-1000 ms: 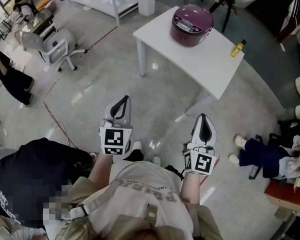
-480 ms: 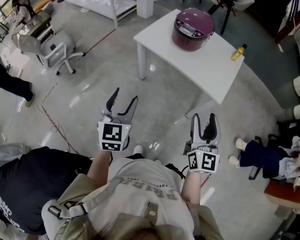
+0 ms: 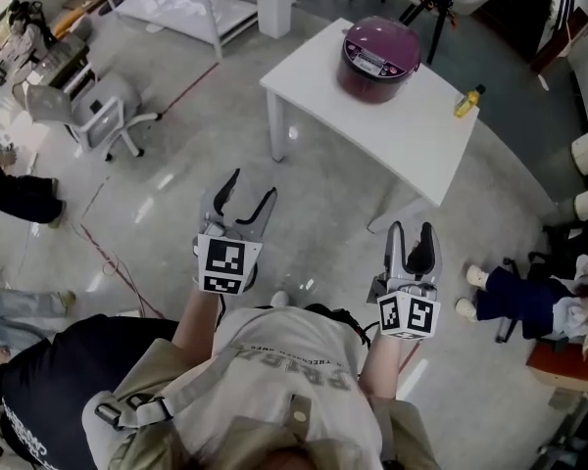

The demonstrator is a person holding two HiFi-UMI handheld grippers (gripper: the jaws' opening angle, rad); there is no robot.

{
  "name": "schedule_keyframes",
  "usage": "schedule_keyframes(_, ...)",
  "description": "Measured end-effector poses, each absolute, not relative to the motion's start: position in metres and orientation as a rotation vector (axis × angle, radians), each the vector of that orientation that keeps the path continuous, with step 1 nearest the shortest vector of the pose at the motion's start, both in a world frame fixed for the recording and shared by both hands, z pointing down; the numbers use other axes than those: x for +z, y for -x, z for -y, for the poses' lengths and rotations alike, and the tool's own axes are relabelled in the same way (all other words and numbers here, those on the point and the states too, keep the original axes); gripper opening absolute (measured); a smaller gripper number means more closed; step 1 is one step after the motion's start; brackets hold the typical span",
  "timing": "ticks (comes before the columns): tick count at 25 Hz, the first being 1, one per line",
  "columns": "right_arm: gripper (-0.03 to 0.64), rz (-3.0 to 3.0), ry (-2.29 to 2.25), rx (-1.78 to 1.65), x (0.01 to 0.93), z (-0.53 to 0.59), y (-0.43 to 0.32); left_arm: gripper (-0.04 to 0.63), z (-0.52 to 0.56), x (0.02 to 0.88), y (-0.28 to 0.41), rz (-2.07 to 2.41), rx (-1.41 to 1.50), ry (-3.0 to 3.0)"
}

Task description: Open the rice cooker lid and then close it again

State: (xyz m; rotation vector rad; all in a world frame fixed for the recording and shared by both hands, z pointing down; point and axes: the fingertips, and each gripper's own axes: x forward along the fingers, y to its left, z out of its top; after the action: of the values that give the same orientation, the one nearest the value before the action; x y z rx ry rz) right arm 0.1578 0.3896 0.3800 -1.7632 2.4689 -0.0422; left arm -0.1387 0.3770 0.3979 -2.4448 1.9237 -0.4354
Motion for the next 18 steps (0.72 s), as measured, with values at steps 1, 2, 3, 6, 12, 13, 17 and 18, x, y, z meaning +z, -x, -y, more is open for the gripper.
schedule_keyframes(1, 0.249, -2.460, 1.776, -0.047, 0.380, -0.388, -0.157, 0.290, -0.375, 0.399, 0.142, -1.918, -0.440, 2.451)
schedule_keyframes(2, 0.250, -2.454, 1.787, -0.054, 0.381, -0.387, -0.157, 0.290, -0.373, 0.400, 0.144, -1.916, -0.445, 2.457)
schedule_keyframes(3, 0.250, -2.452, 1.796, -0.060, 0.381, -0.386, -0.156, 0.290, -0.371, 0.402, 0.147, -1.915, -0.451, 2.464)
schedule_keyframes(6, 0.250, -2.450, 1.818, -0.070, 0.383, -0.381, -0.156, 0.290, -0.366, 0.407, 0.151, -1.912, -0.459, 2.481)
schedule_keyframes(12, 0.250, -2.444, 1.843, -0.102, 0.393, -0.361, -0.157, 0.290, -0.353, 0.423, 0.163, -1.940, -0.485, 2.489)
schedule_keyframes(13, 0.250, -2.449, 1.841, -0.104, 0.394, -0.357, -0.155, 0.290, -0.351, 0.425, 0.165, -1.948, -0.487, 2.486)
schedule_keyframes(17, 0.250, -2.467, 1.822, -0.107, 0.396, -0.339, -0.148, 0.290, -0.340, 0.430, 0.171, -1.964, -0.506, 2.478)
schedule_keyframes(18, 0.250, -2.474, 1.817, -0.104, 0.396, -0.334, -0.147, 0.288, -0.336, 0.430, 0.172, -1.965, -0.509, 2.478)
